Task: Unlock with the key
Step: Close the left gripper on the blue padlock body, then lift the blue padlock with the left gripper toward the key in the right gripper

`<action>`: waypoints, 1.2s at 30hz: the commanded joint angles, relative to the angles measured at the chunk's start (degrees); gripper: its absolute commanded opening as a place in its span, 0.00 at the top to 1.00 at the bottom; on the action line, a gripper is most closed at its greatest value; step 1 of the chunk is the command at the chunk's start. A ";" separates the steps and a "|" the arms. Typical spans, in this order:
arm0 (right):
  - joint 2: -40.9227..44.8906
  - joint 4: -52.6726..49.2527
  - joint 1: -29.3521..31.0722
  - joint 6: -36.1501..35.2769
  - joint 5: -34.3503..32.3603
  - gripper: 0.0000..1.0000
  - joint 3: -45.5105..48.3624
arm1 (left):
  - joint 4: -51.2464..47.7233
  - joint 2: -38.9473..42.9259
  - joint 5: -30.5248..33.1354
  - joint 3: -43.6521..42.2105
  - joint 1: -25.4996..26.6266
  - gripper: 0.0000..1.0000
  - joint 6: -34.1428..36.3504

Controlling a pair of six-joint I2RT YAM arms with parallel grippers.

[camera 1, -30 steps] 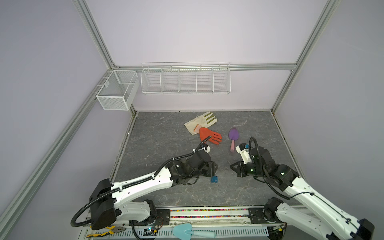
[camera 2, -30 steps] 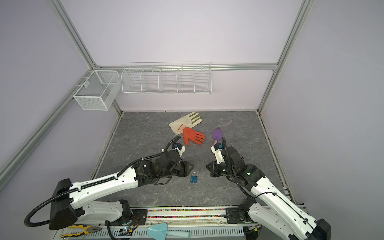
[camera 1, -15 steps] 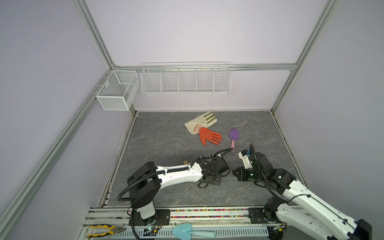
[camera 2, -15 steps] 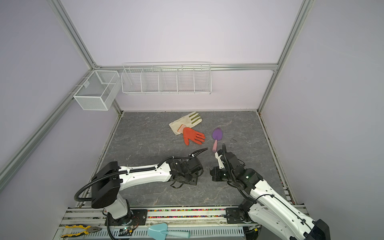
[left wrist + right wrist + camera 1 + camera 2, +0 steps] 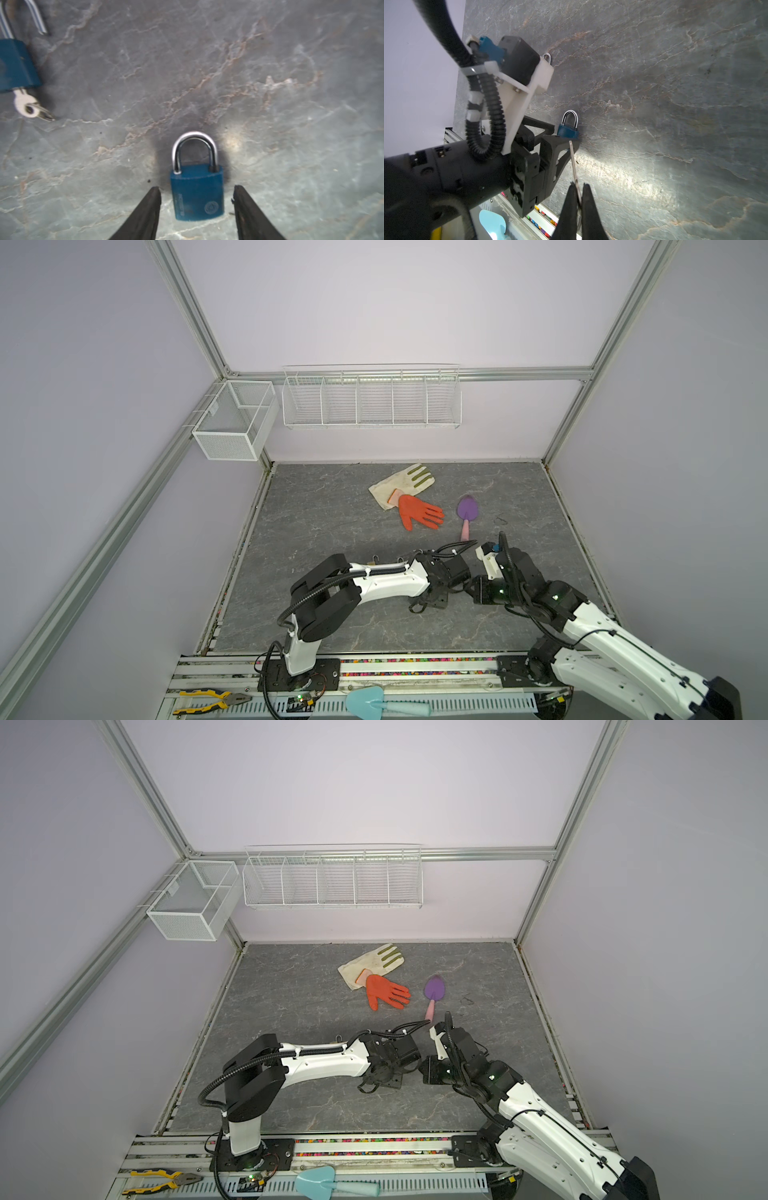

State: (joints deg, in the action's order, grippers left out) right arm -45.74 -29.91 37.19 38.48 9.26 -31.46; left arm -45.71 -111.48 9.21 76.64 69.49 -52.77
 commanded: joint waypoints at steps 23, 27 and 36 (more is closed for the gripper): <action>2.80 1.19 -2.41 0.15 3.01 0.94 2.46 | 0.36 -3.68 -1.40 0.50 -1.10 0.59 -3.28; 2.87 0.55 -2.43 -0.16 2.33 0.94 2.20 | 2.16 -2.67 -1.63 -0.98 -1.37 0.64 -3.31; 3.48 -0.82 -2.41 -1.76 1.84 0.94 1.38 | 5.72 1.52 -0.40 -4.19 -1.45 0.70 -3.32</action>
State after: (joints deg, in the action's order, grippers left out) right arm -42.74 -29.43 35.03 38.35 11.40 -29.78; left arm -41.78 -110.80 8.69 73.97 68.36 -54.89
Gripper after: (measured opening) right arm 0.063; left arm 0.366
